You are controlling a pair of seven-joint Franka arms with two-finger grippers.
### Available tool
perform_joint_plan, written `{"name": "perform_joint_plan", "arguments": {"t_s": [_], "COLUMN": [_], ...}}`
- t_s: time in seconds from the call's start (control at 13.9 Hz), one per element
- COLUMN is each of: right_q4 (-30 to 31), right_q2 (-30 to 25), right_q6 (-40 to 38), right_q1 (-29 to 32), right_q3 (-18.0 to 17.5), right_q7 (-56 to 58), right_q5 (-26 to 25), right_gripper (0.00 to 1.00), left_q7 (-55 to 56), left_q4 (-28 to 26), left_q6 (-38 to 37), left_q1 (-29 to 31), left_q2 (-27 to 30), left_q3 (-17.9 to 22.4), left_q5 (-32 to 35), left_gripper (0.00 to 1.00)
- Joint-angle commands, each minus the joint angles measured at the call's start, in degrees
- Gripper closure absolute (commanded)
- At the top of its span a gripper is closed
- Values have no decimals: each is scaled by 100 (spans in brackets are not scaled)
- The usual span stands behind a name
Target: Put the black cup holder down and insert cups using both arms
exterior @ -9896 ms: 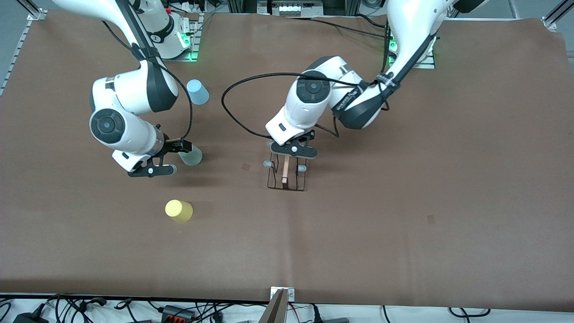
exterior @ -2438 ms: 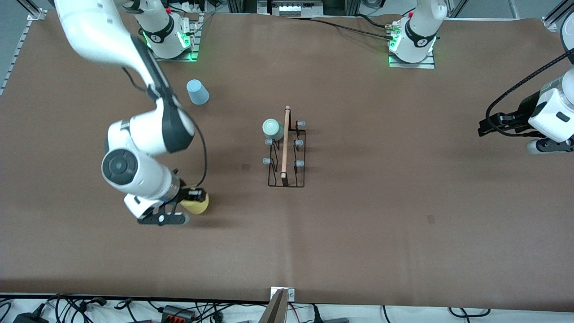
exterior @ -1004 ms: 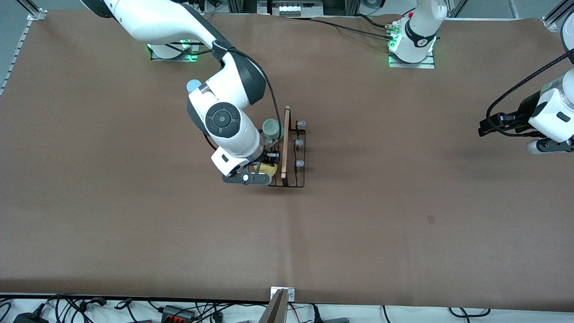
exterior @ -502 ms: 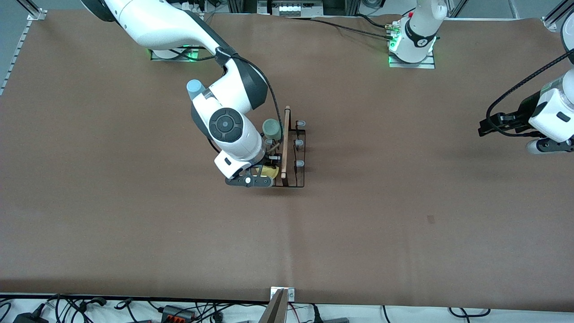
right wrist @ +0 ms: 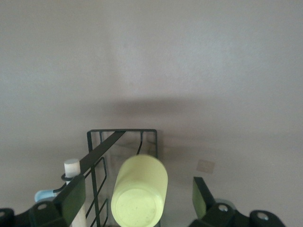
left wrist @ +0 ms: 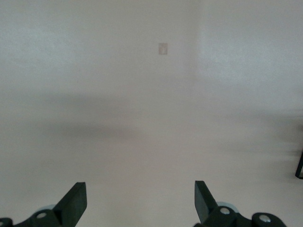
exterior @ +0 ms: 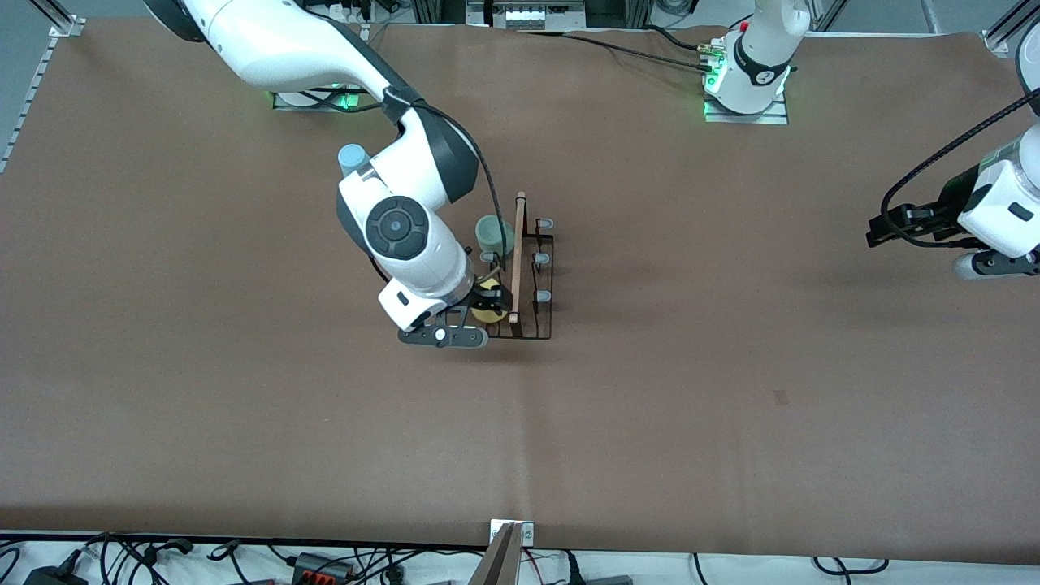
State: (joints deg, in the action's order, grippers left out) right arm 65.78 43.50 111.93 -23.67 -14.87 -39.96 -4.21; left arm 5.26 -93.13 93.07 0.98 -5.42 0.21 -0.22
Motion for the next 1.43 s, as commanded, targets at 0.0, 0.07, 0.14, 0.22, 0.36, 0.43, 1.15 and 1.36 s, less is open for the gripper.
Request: {"name": "perform_joint_plan", "arguments": {"t_s": [0.0, 0.07, 0.14, 0.22, 0.36, 0.43, 1.15, 1.36], "right_q4": [-118, -118, -118, -118, -118, -118, -118, 196], "right_q2": [-437, -613, -832, -956, -1063, -1098, -1599, -2107], "right_q6": [-556, -724, -873, -1023, -1252, -1357, -2016, -1974], "right_q1": [230, 362, 529, 696, 934, 1074, 2182, 2297], "right_q3": [-24, -33, -42, -51, -42, -42, -7, 667], "right_q7": [215, 391, 636, 917, 1471, 1717, 2528, 3404], "right_q5": [-80, -72, -71, -63, -63, -63, -54, 103], "right_gripper": [0, 0, 0, 0, 0, 0, 0, 0], "left_q7": [-60, -60, -60, -60, -60, -60, -60, -60], "left_q4": [-48, -48, -48, -48, -48, -48, -48, -48], "left_q6": [18, 18, 18, 18, 18, 18, 18, 18], "left_q1": [25, 25, 25, 25, 25, 25, 25, 34], "left_q2": [103, 103, 103, 103, 103, 103, 103, 103], "left_q3": [-21, -21, -21, -21, -21, -21, -21, -21], "left_q5": [-22, -22, -22, -22, -22, -22, -22, -22], "left_gripper": [0, 0, 0, 0, 0, 0, 0, 0]}}
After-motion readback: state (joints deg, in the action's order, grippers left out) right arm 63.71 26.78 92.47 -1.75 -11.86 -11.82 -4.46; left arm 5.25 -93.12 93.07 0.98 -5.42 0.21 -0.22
